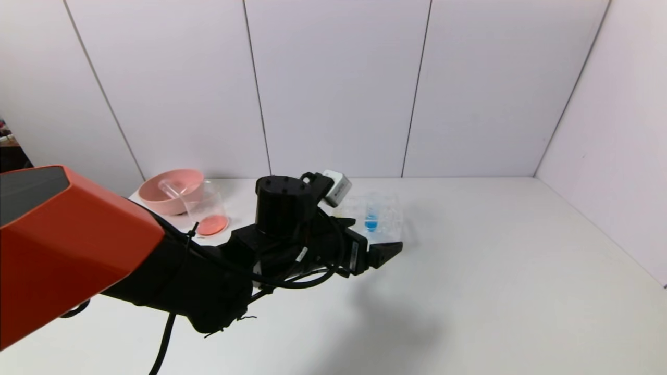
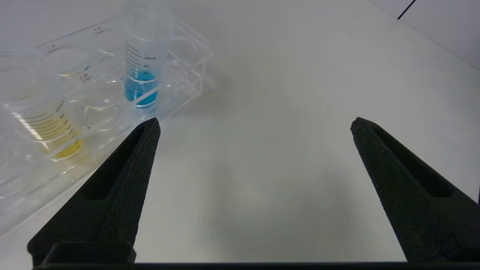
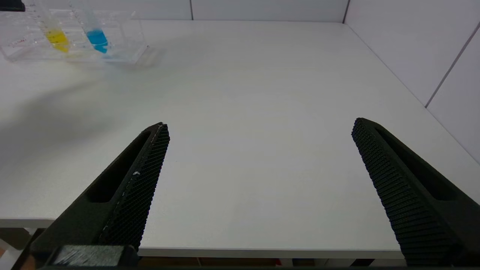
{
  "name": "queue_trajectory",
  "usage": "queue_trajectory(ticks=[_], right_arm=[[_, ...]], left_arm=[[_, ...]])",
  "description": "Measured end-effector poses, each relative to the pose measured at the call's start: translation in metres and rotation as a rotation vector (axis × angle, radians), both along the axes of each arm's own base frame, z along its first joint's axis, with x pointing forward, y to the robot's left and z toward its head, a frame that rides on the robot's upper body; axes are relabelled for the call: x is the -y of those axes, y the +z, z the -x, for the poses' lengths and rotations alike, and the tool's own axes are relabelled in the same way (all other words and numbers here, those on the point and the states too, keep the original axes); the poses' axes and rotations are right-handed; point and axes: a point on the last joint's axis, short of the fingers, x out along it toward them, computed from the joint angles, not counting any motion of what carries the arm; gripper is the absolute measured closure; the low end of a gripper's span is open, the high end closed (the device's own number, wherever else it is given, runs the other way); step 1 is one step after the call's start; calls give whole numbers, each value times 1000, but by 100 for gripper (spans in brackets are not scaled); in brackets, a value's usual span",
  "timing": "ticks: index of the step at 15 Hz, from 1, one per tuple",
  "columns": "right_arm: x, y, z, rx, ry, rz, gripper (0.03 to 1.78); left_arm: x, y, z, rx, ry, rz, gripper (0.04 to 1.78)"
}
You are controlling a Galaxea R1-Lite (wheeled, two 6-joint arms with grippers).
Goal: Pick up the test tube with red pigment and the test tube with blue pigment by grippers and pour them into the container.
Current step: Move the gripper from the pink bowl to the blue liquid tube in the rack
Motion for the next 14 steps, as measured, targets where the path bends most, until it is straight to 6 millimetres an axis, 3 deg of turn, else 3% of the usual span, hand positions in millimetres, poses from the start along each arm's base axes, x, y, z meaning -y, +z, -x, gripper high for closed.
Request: queue_trajectory(ticks=[14], right_arm=[[0,0,0,0,0,0,4]], left_arm=[[57,-21,-47,55,156,-47,4]])
